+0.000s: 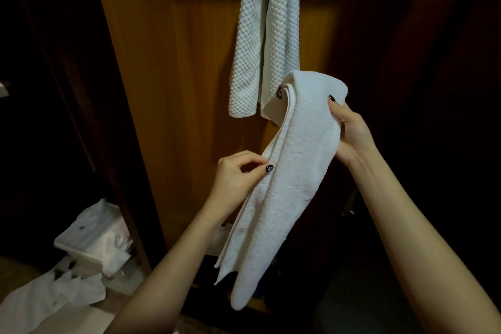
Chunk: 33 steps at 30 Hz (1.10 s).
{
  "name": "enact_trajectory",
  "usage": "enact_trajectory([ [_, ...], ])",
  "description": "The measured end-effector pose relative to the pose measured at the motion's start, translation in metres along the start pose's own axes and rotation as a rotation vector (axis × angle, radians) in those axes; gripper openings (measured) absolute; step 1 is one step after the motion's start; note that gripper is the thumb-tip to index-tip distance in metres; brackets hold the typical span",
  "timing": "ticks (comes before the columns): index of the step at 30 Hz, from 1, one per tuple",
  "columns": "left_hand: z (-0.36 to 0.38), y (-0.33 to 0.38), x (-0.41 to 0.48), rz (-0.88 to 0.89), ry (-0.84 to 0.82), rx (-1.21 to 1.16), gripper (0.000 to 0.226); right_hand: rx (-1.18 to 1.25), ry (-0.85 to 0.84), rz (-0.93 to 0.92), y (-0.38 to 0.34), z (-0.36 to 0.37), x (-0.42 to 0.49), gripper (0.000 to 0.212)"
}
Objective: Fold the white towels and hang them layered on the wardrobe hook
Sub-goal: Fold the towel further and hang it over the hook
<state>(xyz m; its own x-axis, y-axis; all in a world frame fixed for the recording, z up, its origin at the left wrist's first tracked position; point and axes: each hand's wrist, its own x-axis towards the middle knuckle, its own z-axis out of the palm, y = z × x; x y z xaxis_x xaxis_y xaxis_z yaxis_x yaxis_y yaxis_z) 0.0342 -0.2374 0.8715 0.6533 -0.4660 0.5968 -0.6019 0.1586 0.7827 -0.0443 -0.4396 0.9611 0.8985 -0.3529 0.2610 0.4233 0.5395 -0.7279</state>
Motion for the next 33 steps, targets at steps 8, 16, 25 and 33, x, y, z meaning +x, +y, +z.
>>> enact_trajectory([
  [8,0.003,-0.004,-0.010,0.209,-0.007,0.242,0.019,-0.072,-0.058,-0.021,0.007,0.014,0.002,0.027],
  [16,0.013,-0.017,-0.016,-0.051,-0.110,0.146,0.024,-0.164,0.037,-0.081,0.021,0.022,0.005,0.033],
  [25,0.007,-0.031,-0.012,-0.259,-0.158,-0.247,0.006,-0.541,0.116,-0.268,0.011,0.024,0.002,0.027],
  [33,0.011,-0.037,-0.024,-0.321,-0.266,-0.265,0.017,-0.535,0.211,-0.307,0.008,0.030,0.003,0.031],
])
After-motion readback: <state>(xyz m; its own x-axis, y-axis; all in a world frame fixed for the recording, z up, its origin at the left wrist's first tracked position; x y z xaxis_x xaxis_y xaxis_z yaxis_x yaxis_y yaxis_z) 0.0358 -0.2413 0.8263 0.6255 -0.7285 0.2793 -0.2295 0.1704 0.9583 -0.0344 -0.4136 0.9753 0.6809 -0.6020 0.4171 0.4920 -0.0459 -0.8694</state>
